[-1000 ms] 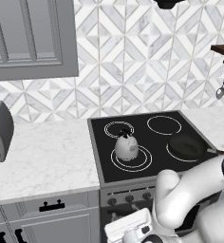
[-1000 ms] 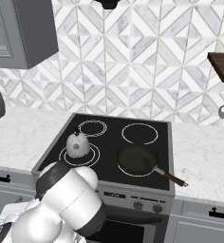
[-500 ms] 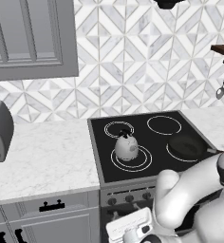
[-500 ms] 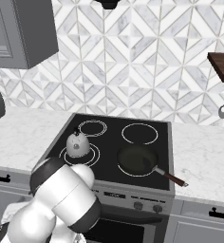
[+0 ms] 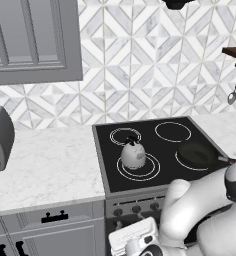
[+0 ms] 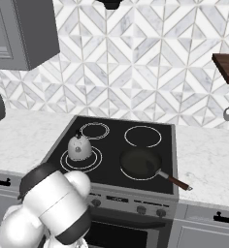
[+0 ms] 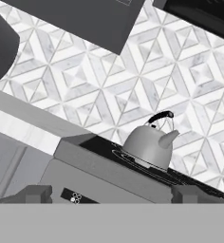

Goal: Pick the kettle from the counter and place it on a stove burner. Then turn the burner on.

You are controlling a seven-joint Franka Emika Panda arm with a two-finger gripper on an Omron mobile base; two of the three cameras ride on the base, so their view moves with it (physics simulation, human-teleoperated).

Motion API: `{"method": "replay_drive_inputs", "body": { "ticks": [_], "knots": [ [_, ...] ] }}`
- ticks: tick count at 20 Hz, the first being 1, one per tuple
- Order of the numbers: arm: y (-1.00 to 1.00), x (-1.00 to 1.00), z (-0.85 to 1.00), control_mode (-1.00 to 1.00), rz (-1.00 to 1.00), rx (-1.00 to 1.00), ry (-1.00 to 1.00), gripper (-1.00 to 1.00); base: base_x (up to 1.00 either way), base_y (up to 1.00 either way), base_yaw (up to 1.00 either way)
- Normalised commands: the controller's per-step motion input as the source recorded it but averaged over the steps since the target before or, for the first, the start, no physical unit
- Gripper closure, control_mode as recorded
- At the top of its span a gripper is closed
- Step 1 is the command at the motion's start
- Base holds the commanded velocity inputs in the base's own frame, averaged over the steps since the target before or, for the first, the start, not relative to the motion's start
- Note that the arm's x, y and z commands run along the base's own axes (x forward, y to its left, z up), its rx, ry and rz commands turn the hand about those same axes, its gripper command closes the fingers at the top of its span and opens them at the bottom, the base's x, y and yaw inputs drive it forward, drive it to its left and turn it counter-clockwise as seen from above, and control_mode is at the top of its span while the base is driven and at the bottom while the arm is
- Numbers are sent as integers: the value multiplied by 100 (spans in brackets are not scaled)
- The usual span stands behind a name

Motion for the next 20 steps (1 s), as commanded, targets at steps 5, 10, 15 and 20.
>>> {"method": "replay_drive_inputs", "body": {
  "ticks": [5, 10, 15, 20],
  "knots": [
    [-29, 53, -16, -100, 3, 2, 0, -100, 0, 0, 0],
    [-31, 50, -22, -100, 4, 2, 0, -100, 0, 0, 0],
    [-36, 48, -21, -100, 4, 3, 0, -100, 0, 0, 0],
    [-37, 46, -19, -100, 5, 3, 0, -100, 0, 0, 0]
  ]
}}
